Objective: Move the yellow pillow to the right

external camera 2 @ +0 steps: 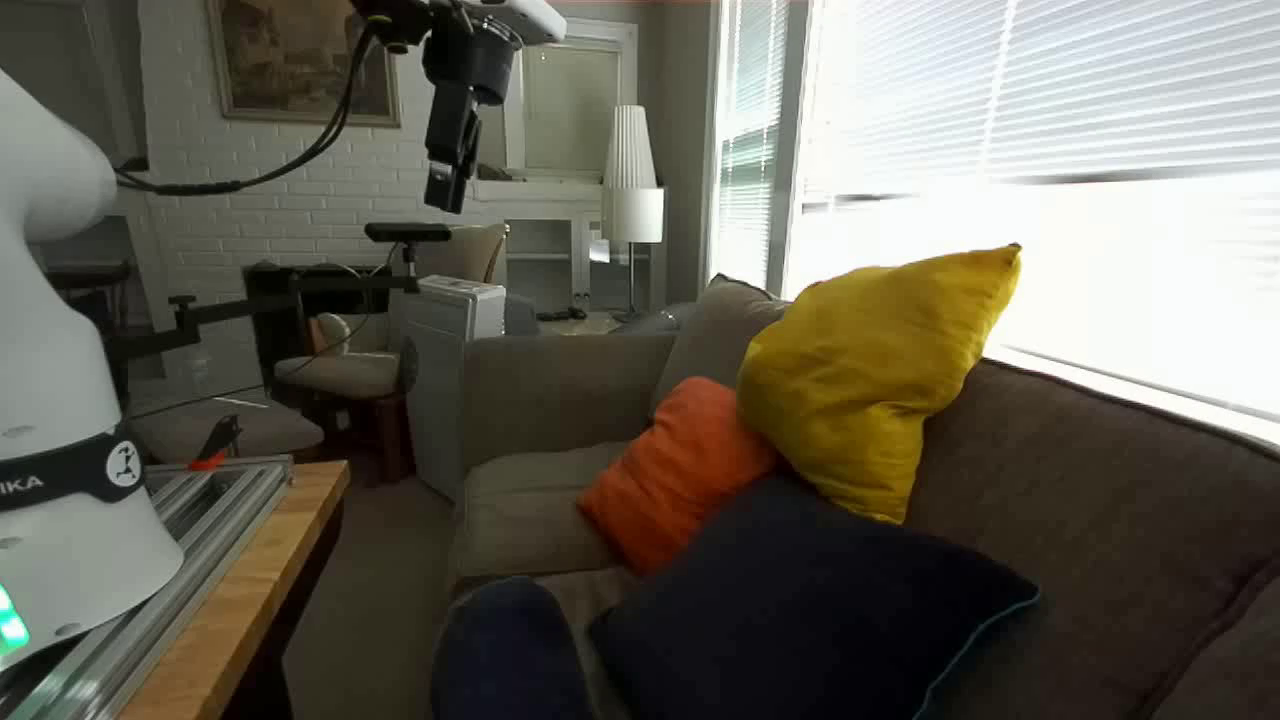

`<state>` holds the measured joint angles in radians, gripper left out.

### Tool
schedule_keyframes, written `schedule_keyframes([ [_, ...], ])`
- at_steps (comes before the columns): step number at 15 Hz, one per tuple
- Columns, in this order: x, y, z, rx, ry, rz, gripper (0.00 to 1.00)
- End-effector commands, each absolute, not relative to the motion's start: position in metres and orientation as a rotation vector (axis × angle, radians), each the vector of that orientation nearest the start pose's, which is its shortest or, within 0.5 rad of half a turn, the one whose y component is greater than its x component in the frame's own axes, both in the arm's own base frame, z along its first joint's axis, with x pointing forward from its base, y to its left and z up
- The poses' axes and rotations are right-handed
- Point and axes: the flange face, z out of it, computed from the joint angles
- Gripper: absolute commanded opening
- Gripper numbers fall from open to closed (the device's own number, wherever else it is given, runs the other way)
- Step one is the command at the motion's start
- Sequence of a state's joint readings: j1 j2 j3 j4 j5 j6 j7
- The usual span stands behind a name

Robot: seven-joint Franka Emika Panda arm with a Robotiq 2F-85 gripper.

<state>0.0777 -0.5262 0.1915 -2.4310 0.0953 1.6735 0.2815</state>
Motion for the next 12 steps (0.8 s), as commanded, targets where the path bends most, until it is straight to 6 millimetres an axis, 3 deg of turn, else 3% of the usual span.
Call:
schedule_keyframes([
  [1,0.349,0.11,0.472,-3.182,0.112,0.367,1.0],
  [9,0.349,0.11,0.472,-3.182,0.112,0.367,1.0],
  [12,0.365,0.118,0.473,-3.151,0.159,0.256,1.0],
])
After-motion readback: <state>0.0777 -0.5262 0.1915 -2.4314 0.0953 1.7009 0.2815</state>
